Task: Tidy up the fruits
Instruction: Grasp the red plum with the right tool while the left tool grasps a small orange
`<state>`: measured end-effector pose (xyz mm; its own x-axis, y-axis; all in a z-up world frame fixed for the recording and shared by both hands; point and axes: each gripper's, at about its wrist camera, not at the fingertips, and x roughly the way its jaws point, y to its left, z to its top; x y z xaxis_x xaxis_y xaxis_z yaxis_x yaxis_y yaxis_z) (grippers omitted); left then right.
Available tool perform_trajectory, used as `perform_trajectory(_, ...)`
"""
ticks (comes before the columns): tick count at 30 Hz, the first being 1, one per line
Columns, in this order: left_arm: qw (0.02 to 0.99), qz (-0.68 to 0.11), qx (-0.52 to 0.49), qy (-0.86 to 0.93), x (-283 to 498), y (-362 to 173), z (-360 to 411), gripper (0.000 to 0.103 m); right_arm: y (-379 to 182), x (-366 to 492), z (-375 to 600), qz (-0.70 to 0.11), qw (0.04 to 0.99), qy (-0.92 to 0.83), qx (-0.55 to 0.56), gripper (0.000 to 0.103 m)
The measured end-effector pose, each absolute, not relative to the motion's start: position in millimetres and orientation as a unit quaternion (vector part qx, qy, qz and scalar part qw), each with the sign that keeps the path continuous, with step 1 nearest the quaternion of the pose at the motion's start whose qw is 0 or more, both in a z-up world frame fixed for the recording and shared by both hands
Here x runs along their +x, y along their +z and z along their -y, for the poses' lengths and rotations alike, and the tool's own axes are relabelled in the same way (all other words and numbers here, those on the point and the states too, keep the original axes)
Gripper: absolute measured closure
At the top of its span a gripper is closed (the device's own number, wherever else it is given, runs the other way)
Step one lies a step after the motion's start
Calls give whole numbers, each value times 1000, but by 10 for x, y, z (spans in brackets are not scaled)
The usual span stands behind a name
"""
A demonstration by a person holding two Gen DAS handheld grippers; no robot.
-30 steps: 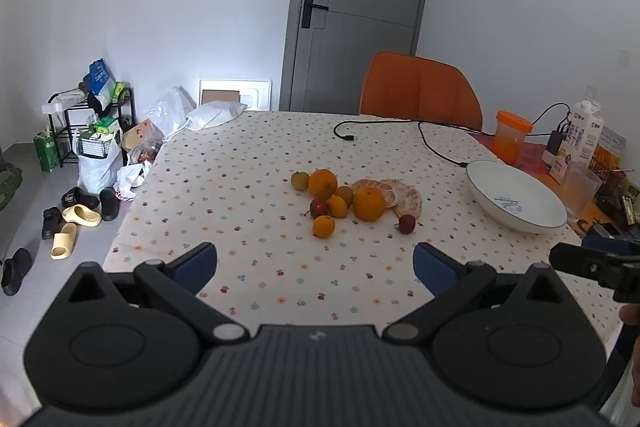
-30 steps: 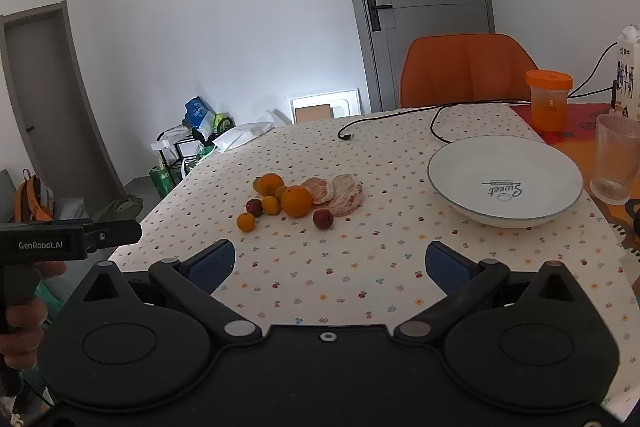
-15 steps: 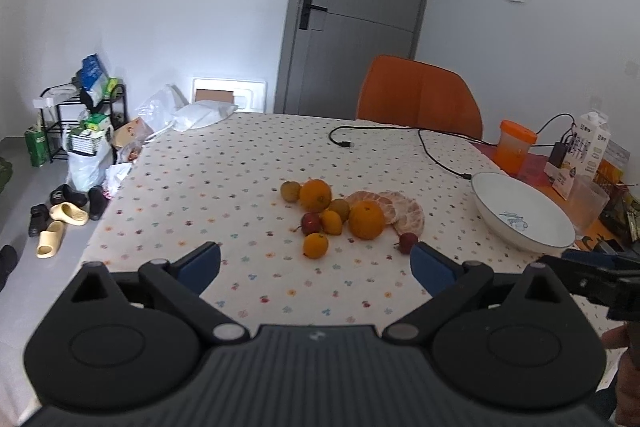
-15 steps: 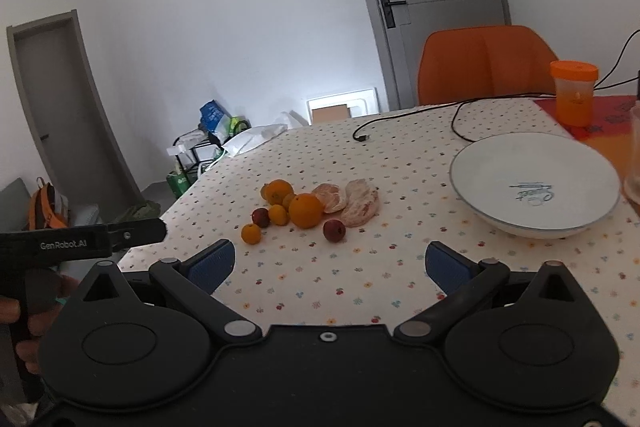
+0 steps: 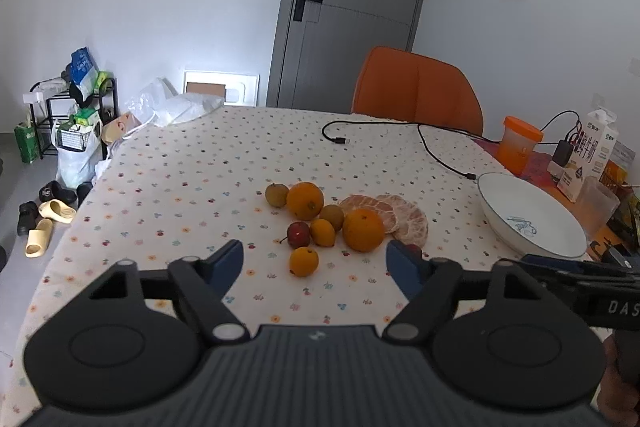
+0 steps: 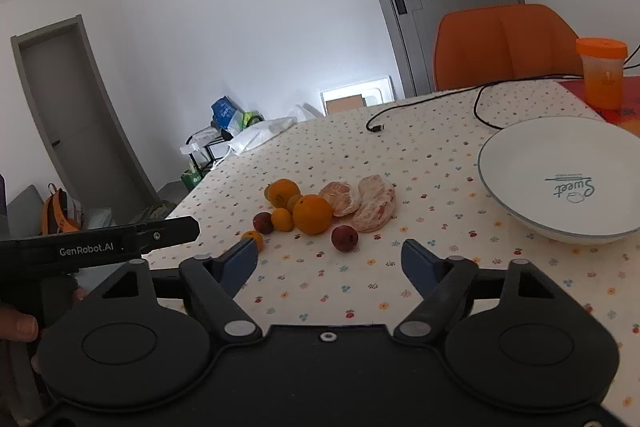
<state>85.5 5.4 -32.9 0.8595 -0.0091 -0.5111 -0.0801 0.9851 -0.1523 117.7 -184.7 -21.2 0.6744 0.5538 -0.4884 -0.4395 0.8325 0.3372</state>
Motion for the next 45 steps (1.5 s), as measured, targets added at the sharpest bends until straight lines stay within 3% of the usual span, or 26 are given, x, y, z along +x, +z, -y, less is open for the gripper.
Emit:
perform_trajectory(3, 958, -273, -85, 17, 954, -377, -52, 29, -258, 1279, 1789, -303, 908, 275, 94, 31)
perform_trajectory(8, 954, -288, -86, 19, 1101, -460, -67, 37, -346, 1455, 1732, -322, 898, 281, 101, 45)
perform_trajectory(17, 942, -321, -95, 16, 1373, -593, -91, 50, -448, 1686, 1623, -345, 891, 280, 96, 53)
perform_trajectory(27, 932, -344, -108, 27, 1542, -730, -170, 59, -546, 1905, 1506, -367, 884, 277, 87, 54)
perform_trajectory(29, 931, -348, -107, 24, 1555, -758, -170, 63, -562, 1933, 1484, -370, 883, 277, 85, 54)
perform_trajectory(31, 929, -352, -110, 20, 1569, -786, -171, 75, -579, 1961, 1466, -372, 881, 278, 85, 54)
perform_trajectory(34, 929, -352, -110, 18, 1568, -802, -170, 81, -616, 1989, 1430, -377, 880, 277, 81, 54)
perform_trajectory(41, 932, -345, -108, 18, 1519, -738, -134, 81, -706, 2010, 1423, -381, 872, 292, 93, 87)
perform_trajectory(45, 936, -337, -104, 14, 1478, -673, -77, 81, -652, 1951, 1505, -372, 874, 297, 101, 94)
